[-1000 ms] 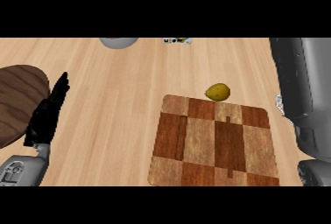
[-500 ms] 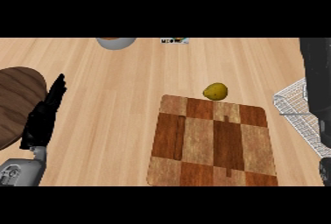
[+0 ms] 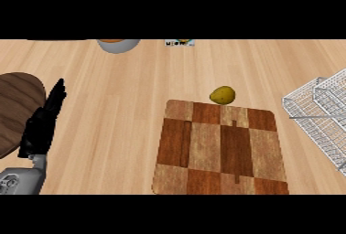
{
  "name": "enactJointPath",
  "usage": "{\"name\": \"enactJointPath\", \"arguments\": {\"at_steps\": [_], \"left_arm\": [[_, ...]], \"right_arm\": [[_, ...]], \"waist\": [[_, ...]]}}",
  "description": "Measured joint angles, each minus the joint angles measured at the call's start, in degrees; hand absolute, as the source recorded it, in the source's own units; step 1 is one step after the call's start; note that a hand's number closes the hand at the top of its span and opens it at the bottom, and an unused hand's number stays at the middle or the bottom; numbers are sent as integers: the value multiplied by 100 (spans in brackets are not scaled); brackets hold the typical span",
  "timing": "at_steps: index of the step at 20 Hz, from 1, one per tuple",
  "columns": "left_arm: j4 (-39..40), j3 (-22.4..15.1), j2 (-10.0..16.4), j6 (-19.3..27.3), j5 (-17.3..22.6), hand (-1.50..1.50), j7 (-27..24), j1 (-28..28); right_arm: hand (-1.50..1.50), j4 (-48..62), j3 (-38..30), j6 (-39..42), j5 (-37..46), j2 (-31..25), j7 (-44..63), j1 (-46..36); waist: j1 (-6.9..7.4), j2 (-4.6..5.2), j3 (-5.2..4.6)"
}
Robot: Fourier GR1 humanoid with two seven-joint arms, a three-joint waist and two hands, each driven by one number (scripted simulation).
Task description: Pick the squash from the cutting board and place it in the tiered basket
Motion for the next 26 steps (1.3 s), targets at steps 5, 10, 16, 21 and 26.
{"name": "enactJointPath", "arguments": {"at_steps": [5, 10, 16, 21, 26], "left_arm": [[-56, 13, -82, -17, -101, 0, 14, 59], [-87, 103, -98, -92, -137, 0, 43, 59], [3, 180, -159, -161, -185, 0, 49, -36], [-10, 188, -222, -174, -246, 0, 34, -33], [-56, 240, -252, -228, -260, 0, 31, 3]], "right_arm": [[150, -556, -144, 407, -302, -161, -259, 500], [150, -1312, -372, 647, -811, -80, -417, 1090], [150, -1734, -839, 618, -1514, 88, -538, 1638], [-150, -2119, -1283, 285, -1988, 428, -359, 1955], [-150, -2717, -1352, -392, -2200, 694, -440, 2316]], "waist": [[-1, -1, 1], [-9, -1, 2], [-5, 8, 4], [20, -8, -49], [43, -18, -93]]}}
